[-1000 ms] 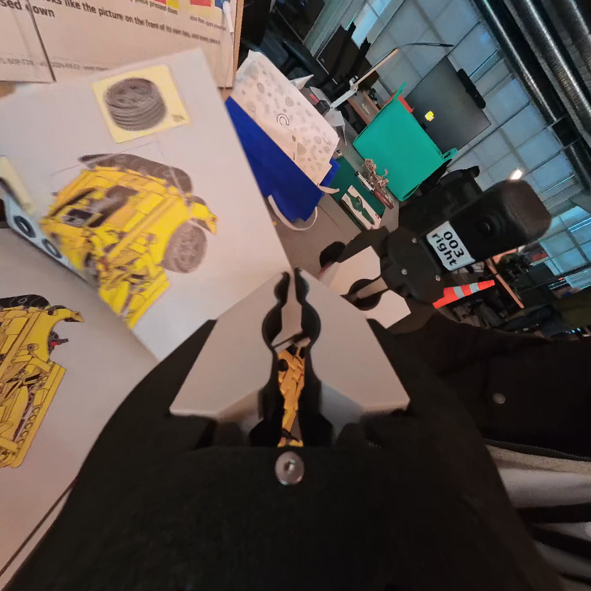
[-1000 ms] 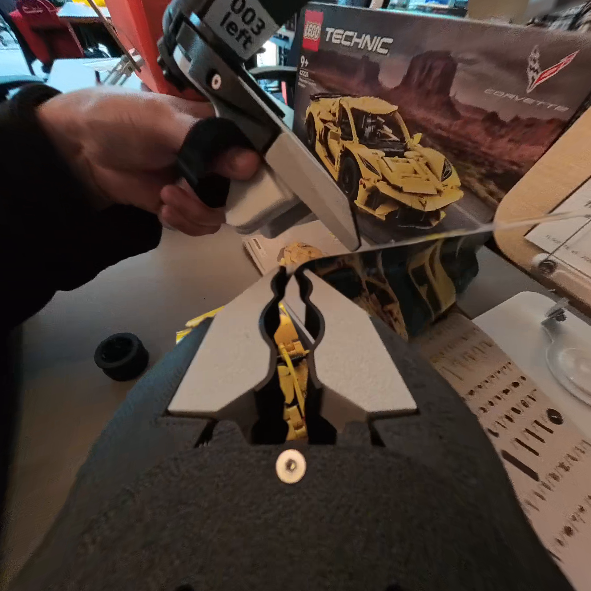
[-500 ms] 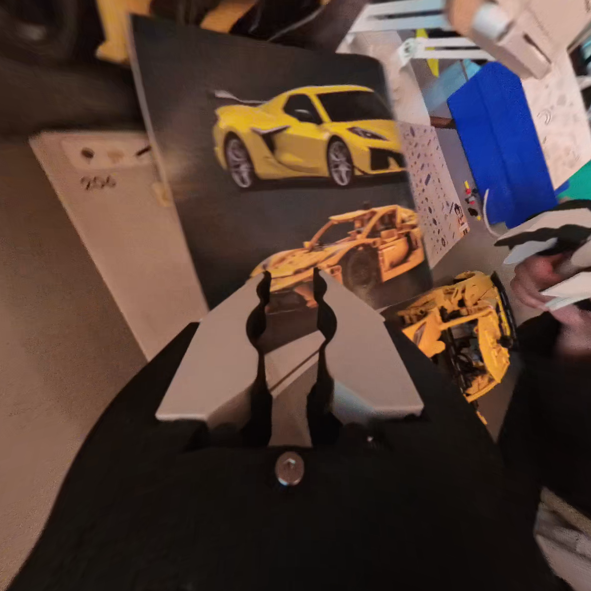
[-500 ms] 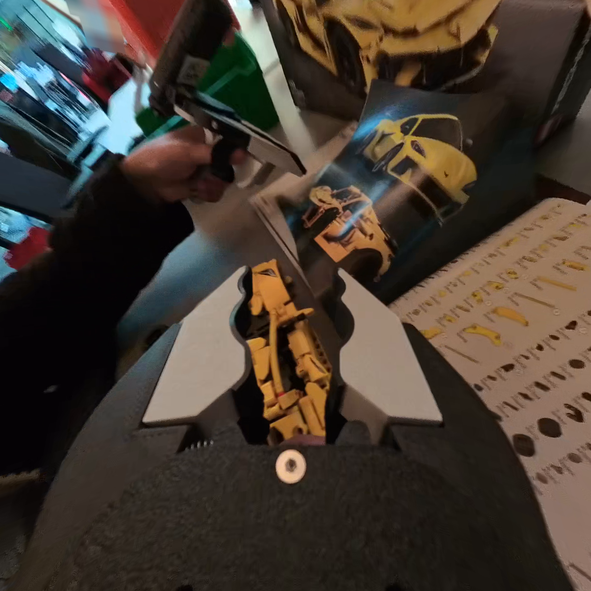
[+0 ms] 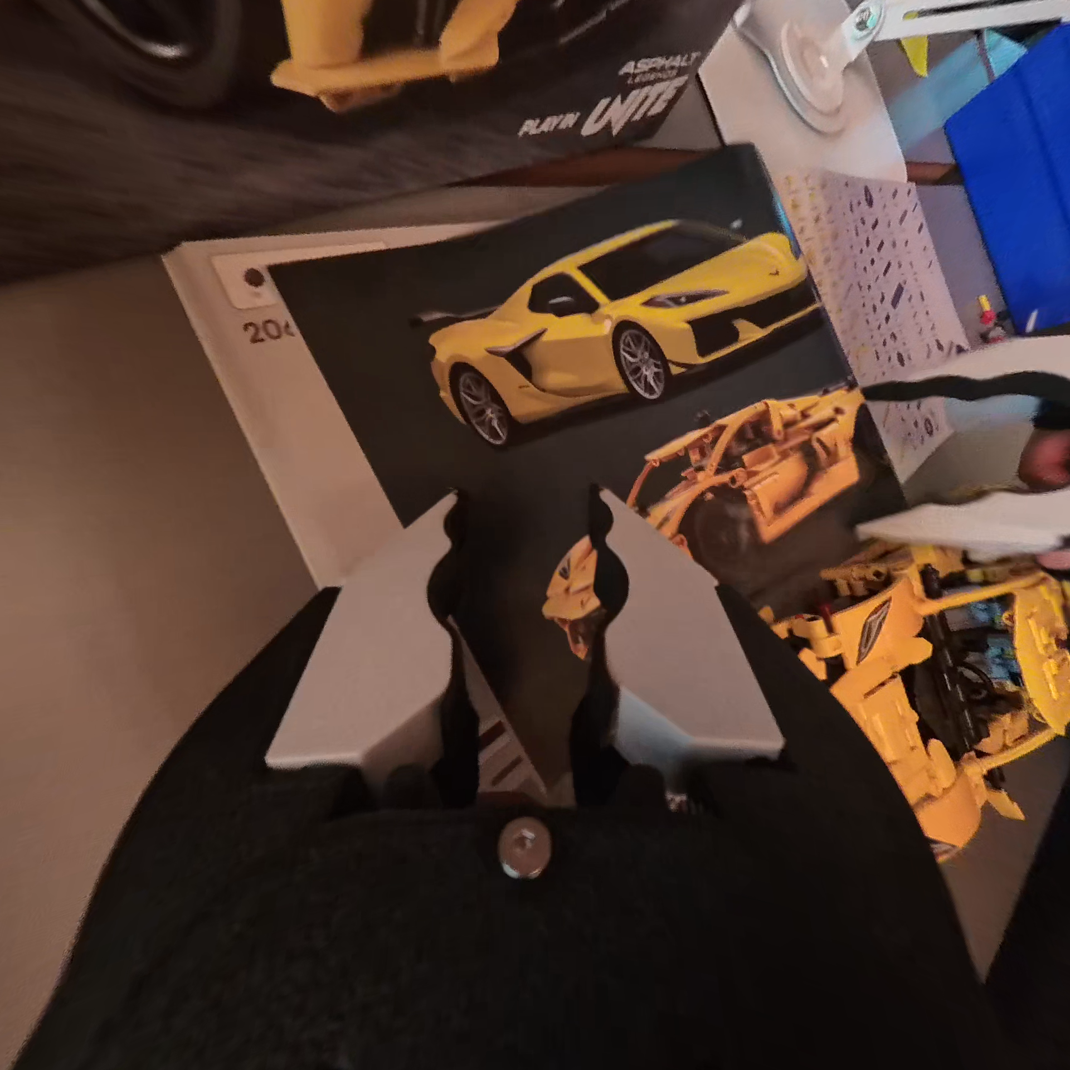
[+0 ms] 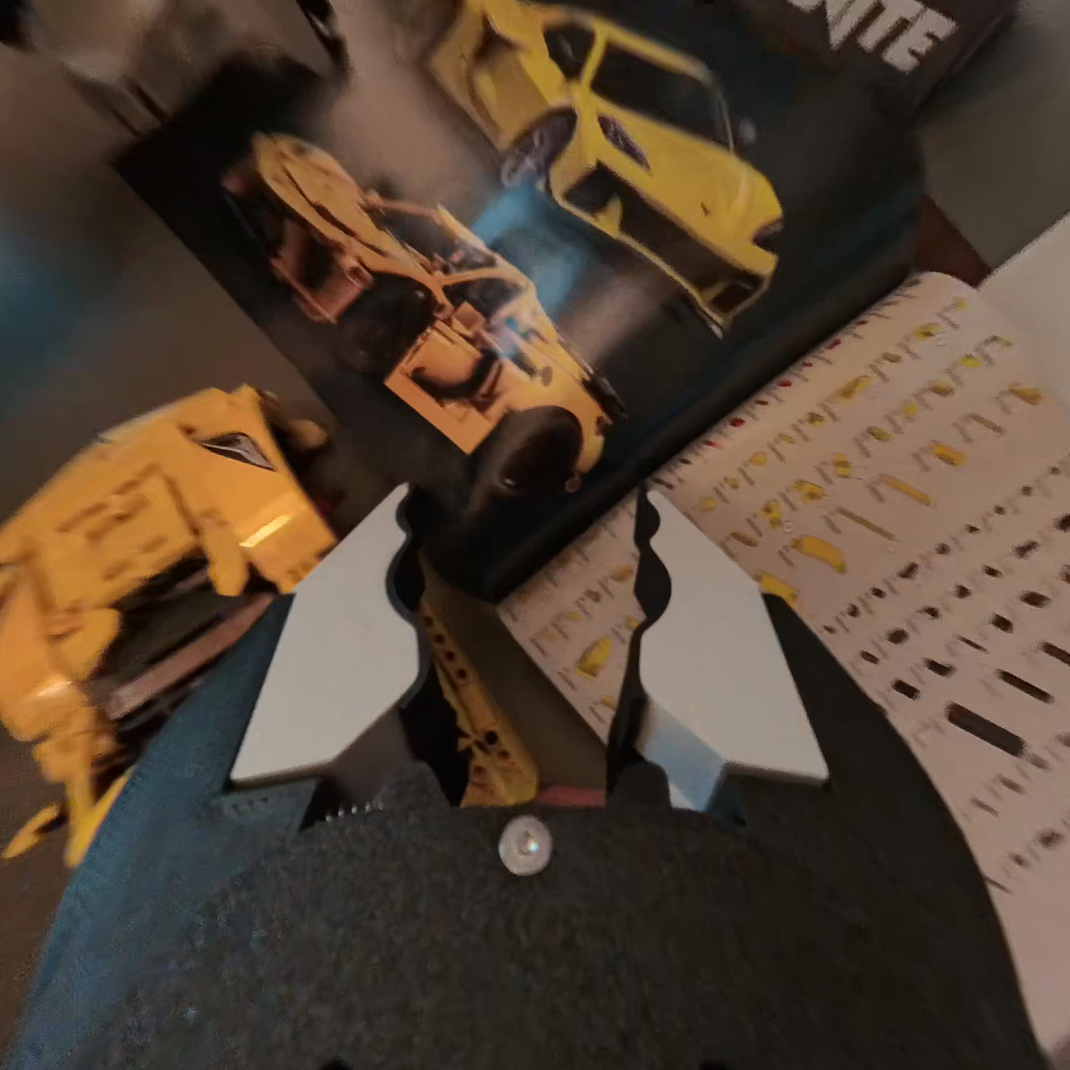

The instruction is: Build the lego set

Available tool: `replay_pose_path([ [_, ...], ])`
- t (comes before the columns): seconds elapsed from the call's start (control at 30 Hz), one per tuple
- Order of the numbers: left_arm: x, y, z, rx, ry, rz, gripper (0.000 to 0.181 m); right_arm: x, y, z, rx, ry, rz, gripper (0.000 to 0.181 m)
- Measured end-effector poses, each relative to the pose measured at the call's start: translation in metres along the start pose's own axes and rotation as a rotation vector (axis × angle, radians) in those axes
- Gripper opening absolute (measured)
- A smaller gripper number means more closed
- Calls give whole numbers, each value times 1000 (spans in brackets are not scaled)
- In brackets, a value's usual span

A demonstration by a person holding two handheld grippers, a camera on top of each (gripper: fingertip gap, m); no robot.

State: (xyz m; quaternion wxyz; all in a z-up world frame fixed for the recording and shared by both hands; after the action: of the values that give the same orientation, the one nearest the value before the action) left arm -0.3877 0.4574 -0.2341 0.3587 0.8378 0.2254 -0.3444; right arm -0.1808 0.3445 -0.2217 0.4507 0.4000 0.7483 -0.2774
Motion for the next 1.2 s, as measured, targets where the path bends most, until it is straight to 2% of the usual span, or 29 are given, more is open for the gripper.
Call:
replay_pose_path([
  [0.07,-4,6,-3,15,1,-3,43,1,8,6,0,-37,61,61],
  [0.13,-9,12,-5,23,8,4,43,-2,10,9,55,-10,-5,35],
  [0.17,-11,14,-6,26,9,11,43,-5,15,11,98,6,-28,28],
  [0.27,-12,20,-6,5,6,59,43,-17,32,20,186,52,-65,25],
  [0.4,0,28,-12,-110,59,251,45,-30,44,31,292,137,-167,20],
  [0.43,6,28,-13,-139,64,284,47,-31,46,33,308,139,-175,20],
  [0.53,27,32,-8,-113,2,241,52,-28,49,38,309,121,-167,20],
  [0.67,40,61,-10,-88,-37,367,52,-34,47,35,274,118,-123,27],
  [0.8,51,67,-10,-71,-61,356,50,-42,29,16,54,125,-16,57],
  [0.9,53,67,-10,-66,-62,343,45,-23,11,4,-81,-7,26,85],
  [0.93,53,67,-9,-65,-60,338,44,-14,9,4,-105,-69,30,89],
  [0.97,53,67,-9,-65,-60,340,44,-7,11,4,-124,-112,52,88],
  [1.03,53,67,-9,-65,-66,348,44,-5,12,2,-160,-114,82,71],
  [1.13,54,67,-8,-71,-73,356,43,-11,13,5,-237,-94,167,69],
  [1.2,54,70,-7,-58,-92,374,43,-14,12,7,-275,-78,196,47],
])
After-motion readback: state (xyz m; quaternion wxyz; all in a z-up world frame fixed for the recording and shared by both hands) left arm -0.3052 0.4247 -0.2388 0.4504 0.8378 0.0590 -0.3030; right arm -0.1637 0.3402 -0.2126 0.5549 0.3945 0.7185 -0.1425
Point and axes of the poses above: each gripper's, where its closed fingertips meet, x out along the fingers, z out of its underside, y = z × x across the jaws, the point moved 6 cm from there along -x, back along the fingers, and after that the axes turned 7 degrees about -y, right-handed, at the moved point
